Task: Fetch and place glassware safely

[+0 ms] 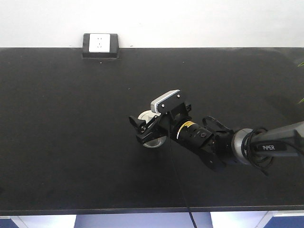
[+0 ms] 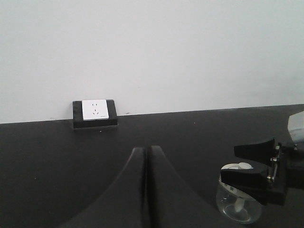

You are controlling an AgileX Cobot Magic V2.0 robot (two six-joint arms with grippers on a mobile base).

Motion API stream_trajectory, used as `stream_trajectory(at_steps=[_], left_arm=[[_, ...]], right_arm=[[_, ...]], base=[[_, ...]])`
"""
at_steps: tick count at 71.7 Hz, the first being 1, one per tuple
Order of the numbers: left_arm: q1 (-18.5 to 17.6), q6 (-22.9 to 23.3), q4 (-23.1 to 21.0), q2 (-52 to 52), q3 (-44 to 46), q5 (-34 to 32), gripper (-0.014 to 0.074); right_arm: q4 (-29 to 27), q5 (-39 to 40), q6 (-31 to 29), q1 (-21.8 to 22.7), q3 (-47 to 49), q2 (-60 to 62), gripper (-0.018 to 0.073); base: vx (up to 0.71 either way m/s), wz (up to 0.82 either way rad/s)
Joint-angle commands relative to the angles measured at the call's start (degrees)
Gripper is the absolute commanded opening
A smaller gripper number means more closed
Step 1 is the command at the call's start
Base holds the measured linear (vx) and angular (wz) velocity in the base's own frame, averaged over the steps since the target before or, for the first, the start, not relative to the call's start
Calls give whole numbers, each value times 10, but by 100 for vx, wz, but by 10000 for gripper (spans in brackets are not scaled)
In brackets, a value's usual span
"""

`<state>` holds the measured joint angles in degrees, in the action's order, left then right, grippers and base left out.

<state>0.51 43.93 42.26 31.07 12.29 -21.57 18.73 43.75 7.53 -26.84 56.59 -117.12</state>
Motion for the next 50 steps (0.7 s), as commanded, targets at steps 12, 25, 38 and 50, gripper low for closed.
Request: stream_trajectory(at_steps=[12, 25, 38, 50], left_arm=[[-3, 6, -14, 1, 15, -30, -7], [-3, 6, -14, 1, 15, -30, -7], [-3, 6, -14, 1, 15, -30, -7], [-3, 6, -14, 1, 15, -30, -7]], right_arm=[[-3, 36, -5, 1, 14, 63, 688], [-14, 28, -6, 1, -31, 130, 645], [-41, 29, -28, 5, -133, 242, 603], [-78, 9, -84, 5, -216, 364, 531]], base=[[0, 0], [0, 0], [0, 0], [0, 0]])
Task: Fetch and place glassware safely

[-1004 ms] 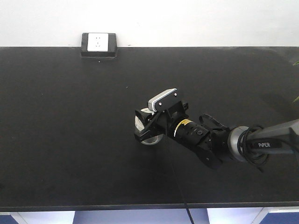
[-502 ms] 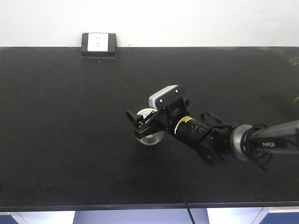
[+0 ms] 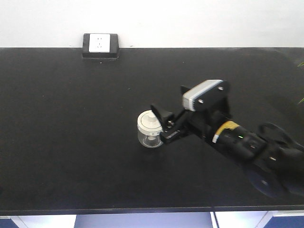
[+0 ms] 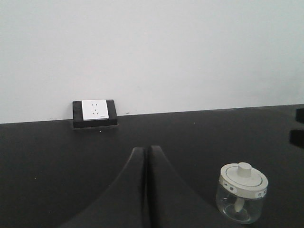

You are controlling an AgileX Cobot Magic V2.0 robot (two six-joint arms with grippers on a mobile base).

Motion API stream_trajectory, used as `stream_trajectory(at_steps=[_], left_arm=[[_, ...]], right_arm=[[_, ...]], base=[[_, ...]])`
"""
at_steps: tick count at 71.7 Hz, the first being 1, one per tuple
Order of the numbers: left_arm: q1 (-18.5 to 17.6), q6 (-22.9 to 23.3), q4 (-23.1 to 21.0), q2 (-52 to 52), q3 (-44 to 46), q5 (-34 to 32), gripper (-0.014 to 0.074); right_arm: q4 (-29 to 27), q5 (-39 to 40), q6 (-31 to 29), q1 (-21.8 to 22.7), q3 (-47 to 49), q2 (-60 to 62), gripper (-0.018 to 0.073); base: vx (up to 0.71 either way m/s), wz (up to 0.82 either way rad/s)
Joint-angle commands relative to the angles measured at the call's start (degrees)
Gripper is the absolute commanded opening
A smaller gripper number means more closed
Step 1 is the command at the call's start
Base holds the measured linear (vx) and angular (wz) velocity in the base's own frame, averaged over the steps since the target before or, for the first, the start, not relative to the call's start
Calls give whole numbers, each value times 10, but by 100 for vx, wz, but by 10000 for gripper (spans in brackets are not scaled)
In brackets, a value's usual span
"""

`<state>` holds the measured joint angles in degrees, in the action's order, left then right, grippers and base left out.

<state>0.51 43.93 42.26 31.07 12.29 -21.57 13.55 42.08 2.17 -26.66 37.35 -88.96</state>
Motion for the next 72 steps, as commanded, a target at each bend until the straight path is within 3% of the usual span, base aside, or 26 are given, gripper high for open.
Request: stream_trajectory(at_steps=[1, 13, 27, 52, 72], left_arm=[[-3, 6, -14, 1, 15, -30, -7], [-3, 6, -14, 1, 15, -30, -7], [-3, 6, -14, 1, 15, -30, -7], [-3, 6, -14, 1, 15, -30, -7], [-3, 6, -14, 1, 15, -30, -7]], right_arm=[[-30, 20, -33, 4, -29, 93, 520], [-86, -149, -62, 4, -54, 224, 319], [-88, -334, -89, 4, -54, 361, -15], [-88, -465, -87, 4, -54, 494, -6], [-88, -498, -87, 4, -54, 534, -3]], base=[[0, 0], [0, 0], [0, 0], [0, 0], [0, 0]])
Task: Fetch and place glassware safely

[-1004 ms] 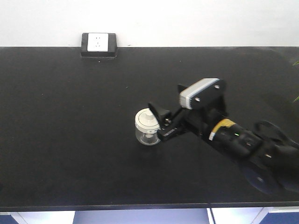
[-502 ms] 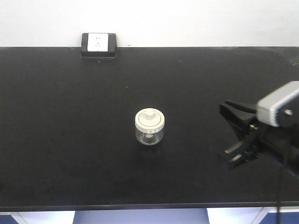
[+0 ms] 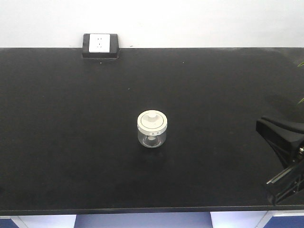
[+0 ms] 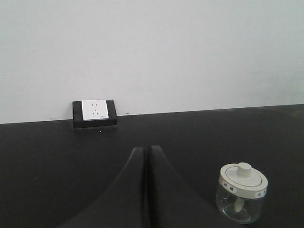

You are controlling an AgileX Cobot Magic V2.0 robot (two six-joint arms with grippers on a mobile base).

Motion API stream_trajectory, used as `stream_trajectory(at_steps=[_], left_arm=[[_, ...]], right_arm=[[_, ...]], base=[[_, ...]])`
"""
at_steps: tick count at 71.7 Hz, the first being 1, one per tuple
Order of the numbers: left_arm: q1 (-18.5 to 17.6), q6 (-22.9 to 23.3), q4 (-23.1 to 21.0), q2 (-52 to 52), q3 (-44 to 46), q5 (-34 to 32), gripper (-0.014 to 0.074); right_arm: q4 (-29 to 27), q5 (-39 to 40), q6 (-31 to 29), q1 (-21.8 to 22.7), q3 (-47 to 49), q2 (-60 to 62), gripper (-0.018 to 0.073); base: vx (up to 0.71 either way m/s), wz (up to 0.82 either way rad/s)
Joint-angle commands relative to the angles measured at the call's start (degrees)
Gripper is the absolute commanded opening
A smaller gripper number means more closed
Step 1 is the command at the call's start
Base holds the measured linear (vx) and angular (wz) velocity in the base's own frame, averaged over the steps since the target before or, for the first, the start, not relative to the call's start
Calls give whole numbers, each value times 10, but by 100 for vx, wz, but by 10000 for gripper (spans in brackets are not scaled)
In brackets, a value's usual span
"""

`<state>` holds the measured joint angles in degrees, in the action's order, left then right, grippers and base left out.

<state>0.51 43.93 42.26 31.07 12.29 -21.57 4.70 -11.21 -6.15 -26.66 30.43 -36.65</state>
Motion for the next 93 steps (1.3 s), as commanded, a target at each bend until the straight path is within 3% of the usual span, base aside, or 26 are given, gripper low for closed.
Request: stream_trajectory(at_steps=[1, 37, 93], left_arm=[[-3, 6, -14, 1, 15, -30, -7], [-3, 6, -14, 1, 15, -30, -7], [-3, 6, -14, 1, 15, -30, -7]], right_arm=[[0, 34, -4, 4, 15, 13, -3], [0, 93, 28, 4, -105, 100, -3], [2, 75, 26, 4, -105, 104, -3]], base=[[0, 0], [0, 0], [0, 0]])
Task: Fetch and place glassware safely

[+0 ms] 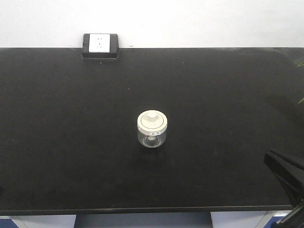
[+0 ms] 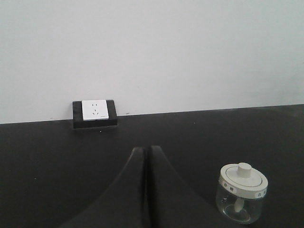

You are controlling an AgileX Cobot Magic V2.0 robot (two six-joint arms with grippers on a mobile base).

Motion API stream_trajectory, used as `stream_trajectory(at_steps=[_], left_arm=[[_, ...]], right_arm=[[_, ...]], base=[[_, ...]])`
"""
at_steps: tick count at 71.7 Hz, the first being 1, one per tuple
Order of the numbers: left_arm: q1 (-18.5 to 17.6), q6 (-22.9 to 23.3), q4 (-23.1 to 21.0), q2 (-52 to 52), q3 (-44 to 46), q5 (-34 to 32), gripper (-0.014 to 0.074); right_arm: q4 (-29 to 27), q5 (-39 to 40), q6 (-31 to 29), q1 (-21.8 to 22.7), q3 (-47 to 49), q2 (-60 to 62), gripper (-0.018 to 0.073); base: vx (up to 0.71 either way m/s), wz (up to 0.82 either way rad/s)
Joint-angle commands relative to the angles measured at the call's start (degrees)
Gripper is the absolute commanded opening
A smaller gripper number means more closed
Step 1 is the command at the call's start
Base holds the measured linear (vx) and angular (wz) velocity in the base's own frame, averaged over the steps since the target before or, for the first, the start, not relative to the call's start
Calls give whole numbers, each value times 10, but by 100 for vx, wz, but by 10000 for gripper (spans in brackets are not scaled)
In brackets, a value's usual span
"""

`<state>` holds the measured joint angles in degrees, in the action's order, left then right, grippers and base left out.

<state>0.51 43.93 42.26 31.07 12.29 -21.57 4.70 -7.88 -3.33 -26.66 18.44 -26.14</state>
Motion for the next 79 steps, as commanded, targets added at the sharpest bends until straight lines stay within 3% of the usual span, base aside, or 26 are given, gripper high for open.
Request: stream_trajectory(at_steps=[1, 8, 15, 20, 40, 51, 66, 73, 79], left_arm=[[-3, 6, -14, 1, 15, -29, -7], [-3, 6, -28, 1, 15, -30, -7], [-3, 4, -90, -12, 15, -23, -7], [-3, -25, -127, -30, 15, -10, -7], [-3, -234, -266, -123, 15, 48, -7], [-3, -324, -359, -175, 15, 152, -7], [-3, -504, -514, -249, 15, 332, -7], [-2, -563, -550, -277, 6, 393, -7], [-2, -578, -566, -302, -20, 392, -7]], right_arm=[[2, 41, -2, 4, 15, -2, -3], [2, 41, -2, 4, 15, -2, -3], [2, 41, -2, 4, 15, -2, -3], [2, 41, -2, 4, 15, -2, -3], [2, 41, -2, 4, 15, -2, -3], [2, 41, -2, 4, 15, -2, -3], [2, 41, -2, 4, 15, -2, -3], [2, 41, -2, 4, 15, -2, -3], [2, 41, -2, 4, 15, -2, -3]], base=[[0, 0], [0, 0], [0, 0], [0, 0], [0, 0], [0, 0], [0, 0], [0, 0], [0, 0]])
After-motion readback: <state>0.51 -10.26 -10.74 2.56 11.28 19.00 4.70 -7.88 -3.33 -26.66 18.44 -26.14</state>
